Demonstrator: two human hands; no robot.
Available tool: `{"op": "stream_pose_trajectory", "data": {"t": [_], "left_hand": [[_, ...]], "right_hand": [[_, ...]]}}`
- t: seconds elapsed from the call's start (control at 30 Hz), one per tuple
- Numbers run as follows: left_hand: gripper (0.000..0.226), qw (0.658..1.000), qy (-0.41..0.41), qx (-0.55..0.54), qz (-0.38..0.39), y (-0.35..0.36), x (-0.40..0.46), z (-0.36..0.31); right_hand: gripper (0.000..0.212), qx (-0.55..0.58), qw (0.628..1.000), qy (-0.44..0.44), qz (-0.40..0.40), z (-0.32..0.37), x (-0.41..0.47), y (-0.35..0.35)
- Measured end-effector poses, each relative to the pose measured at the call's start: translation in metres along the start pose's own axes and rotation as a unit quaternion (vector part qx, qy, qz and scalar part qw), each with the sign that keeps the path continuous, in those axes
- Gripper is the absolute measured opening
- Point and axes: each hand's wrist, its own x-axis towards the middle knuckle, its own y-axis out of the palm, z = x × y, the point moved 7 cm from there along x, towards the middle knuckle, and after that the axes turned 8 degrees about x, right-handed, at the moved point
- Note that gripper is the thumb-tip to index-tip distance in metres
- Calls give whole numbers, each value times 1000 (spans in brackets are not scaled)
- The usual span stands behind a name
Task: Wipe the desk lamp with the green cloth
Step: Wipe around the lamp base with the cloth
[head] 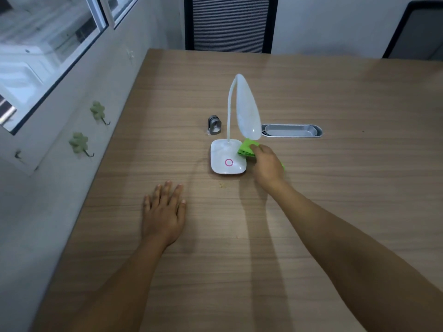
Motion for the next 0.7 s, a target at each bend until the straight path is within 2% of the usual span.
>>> {"op": "stream_pose_trajectory", "data": {"t": [0.07,0.17,0.33,0.4,0.53,0.63,0.7], "left_hand": [[60,1000,1,1,-1,-1,0,0],[61,1000,2,1,-1,-1,-1,1],[62,1000,3,-8,0,-1,0,0],[61,1000,3,-12,-1,0,-1,0],[61,1000,3,-7,0,-1,-1,0],[61,1000,2,-4,0,-3,-2,0],[61,1000,2,0,-1,-4,-2,0]], "right_hand": [[54,15,999,-28,6,16,-3,5],[51,-13,996,-74,58,28,-9,17],[52,-43,997,-2,66,-4,-12,10],[52,-56,997,-2,52,1,-14,6],[50,-57,995,-77,40,39,-23,13],[45,-20,993,-106,49,49,-25,22],[42,2,987,-158,37,53,-29,24]]}}
